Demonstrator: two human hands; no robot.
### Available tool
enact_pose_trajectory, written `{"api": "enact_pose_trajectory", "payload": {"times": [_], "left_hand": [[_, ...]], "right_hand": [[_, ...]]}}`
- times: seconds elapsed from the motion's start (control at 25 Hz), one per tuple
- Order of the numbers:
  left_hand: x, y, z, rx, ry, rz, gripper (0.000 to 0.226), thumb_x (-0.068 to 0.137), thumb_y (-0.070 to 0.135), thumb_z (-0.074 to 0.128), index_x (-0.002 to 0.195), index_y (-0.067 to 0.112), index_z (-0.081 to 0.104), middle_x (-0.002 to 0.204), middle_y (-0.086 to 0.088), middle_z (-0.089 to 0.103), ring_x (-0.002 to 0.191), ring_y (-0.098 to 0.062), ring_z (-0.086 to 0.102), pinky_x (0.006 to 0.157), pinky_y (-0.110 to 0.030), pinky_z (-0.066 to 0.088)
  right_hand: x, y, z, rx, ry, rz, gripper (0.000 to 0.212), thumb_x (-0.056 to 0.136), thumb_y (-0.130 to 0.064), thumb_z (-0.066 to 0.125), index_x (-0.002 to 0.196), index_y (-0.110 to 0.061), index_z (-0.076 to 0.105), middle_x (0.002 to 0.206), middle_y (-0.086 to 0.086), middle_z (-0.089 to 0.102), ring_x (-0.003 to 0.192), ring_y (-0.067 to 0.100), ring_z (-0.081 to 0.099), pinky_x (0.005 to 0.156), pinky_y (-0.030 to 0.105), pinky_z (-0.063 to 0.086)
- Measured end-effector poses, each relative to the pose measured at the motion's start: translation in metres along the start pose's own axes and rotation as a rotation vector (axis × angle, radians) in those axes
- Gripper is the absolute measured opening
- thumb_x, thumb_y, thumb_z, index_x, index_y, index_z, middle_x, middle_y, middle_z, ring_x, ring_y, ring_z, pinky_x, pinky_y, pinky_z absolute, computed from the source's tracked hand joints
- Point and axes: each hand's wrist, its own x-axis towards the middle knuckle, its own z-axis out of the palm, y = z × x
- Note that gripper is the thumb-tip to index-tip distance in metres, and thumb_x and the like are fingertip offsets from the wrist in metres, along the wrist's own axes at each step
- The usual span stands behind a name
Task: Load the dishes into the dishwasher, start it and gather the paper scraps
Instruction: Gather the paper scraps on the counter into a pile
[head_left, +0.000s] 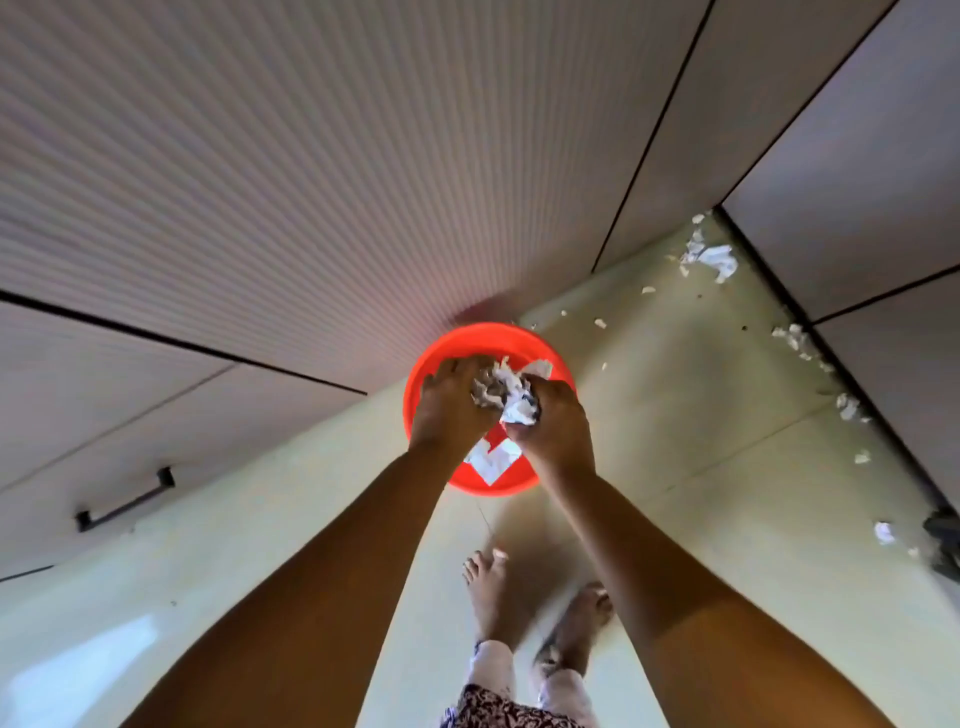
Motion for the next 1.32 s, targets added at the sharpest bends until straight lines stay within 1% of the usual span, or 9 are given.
{"api": "enact_pose_trajectory", "payload": {"times": [0.12, 0.32, 0.6, 0.76, 0.88, 0.96, 1.04, 1.16, 1.32], "left_hand": [[-0.003, -0.006, 0.01, -0.192, -0.019, -0.067, 0.05, 0.07, 0.012, 0.069, 0.119, 0.013, 0.059, 0.117, -0.01, 0.062, 0.109, -0.029, 0.058, 0.095, -0.04, 0.045], [-0.03, 0.007, -0.004, -0.239, 0.026, -0.132, 0.053, 0.074, -0.002, 0.068, 0.124, 0.014, 0.058, 0.126, -0.002, 0.058, 0.115, -0.018, 0.052, 0.081, -0.005, 0.028], [-0.078, 0.079, -0.05, -0.241, 0.141, -0.171, 0.031, 0.081, 0.008, 0.066, 0.11, 0.02, 0.068, 0.115, 0.001, 0.067, 0.106, -0.02, 0.06, 0.082, -0.013, 0.036], [-0.1, 0.15, -0.08, -0.201, 0.136, -0.008, 0.028, 0.081, 0.009, 0.064, 0.106, 0.019, 0.069, 0.11, -0.003, 0.068, 0.102, -0.023, 0.061, 0.087, -0.027, 0.043], [-0.118, 0.211, -0.125, -0.271, 0.186, 0.122, 0.027, 0.077, 0.008, 0.064, 0.101, 0.018, 0.07, 0.105, 0.001, 0.068, 0.098, -0.016, 0.061, 0.083, -0.019, 0.041], [-0.135, 0.251, -0.161, -0.319, 0.222, 0.218, 0.027, 0.076, 0.015, 0.062, 0.1, 0.018, 0.071, 0.104, 0.001, 0.068, 0.098, -0.016, 0.061, 0.089, -0.023, 0.044], [-0.151, 0.288, -0.192, -0.337, 0.249, 0.309, 0.032, 0.071, 0.03, 0.054, 0.096, 0.02, 0.071, 0.1, 0.003, 0.068, 0.096, -0.017, 0.062, 0.09, -0.028, 0.046], [-0.163, 0.34, -0.229, -0.326, 0.262, 0.377, 0.035, 0.069, 0.036, 0.049, 0.093, 0.022, 0.071, 0.099, 0.007, 0.067, 0.095, -0.011, 0.06, 0.086, -0.021, 0.045], [-0.147, 0.41, -0.253, -0.29, 0.289, 0.413, 0.019, 0.076, 0.022, 0.059, 0.091, 0.022, 0.07, 0.096, 0.007, 0.066, 0.091, -0.008, 0.059, 0.083, -0.019, 0.046]], "right_hand": [[0.005, 0.018, 0.004, -0.006, -0.135, 0.027, 0.063, 0.068, -0.016, 0.076, 0.127, -0.016, 0.053, 0.117, 0.012, 0.059, 0.108, 0.027, 0.055, 0.089, 0.03, 0.042], [-0.001, 0.011, -0.019, 0.066, -0.143, -0.067, 0.064, 0.068, -0.01, 0.076, 0.128, -0.01, 0.054, 0.124, 0.011, 0.058, 0.117, 0.025, 0.052, 0.101, 0.026, 0.037], [-0.063, -0.011, -0.105, 0.173, 0.094, 0.011, 0.038, 0.069, 0.003, 0.072, 0.105, -0.006, 0.068, 0.103, 0.012, 0.068, 0.094, 0.026, 0.065, 0.087, 0.032, 0.052], [-0.085, -0.055, -0.164, 0.287, 0.158, -0.023, 0.036, 0.072, 0.003, 0.068, 0.105, -0.01, 0.068, 0.099, 0.002, 0.064, 0.092, 0.018, 0.061, 0.078, 0.039, 0.055], [-0.099, -0.1, -0.22, 0.351, 0.203, -0.081, 0.029, 0.076, -0.003, 0.067, 0.103, -0.014, 0.068, 0.097, -0.003, 0.062, 0.09, 0.01, 0.06, 0.078, 0.036, 0.055], [-0.113, -0.135, -0.263, 0.387, 0.251, -0.127, 0.024, 0.076, -0.014, 0.064, 0.1, -0.016, 0.068, 0.096, -0.002, 0.064, 0.088, 0.009, 0.061, 0.077, 0.037, 0.055], [-0.126, -0.163, -0.304, 0.381, 0.324, -0.17, 0.027, 0.073, -0.022, 0.061, 0.098, -0.016, 0.068, 0.094, -0.003, 0.065, 0.086, 0.006, 0.061, 0.077, 0.03, 0.054], [-0.134, -0.193, -0.369, 0.346, 0.432, -0.23, 0.021, 0.076, -0.013, 0.07, 0.097, -0.014, 0.069, 0.09, -0.008, 0.064, 0.084, 0.005, 0.06, 0.071, 0.004, 0.043], [-0.116, -0.206, -0.441, 0.291, 0.463, -0.252, 0.022, 0.081, -0.019, 0.07, 0.102, -0.017, 0.067, 0.092, -0.01, 0.059, 0.079, -0.007, 0.055, 0.067, 0.002, 0.042]]}}
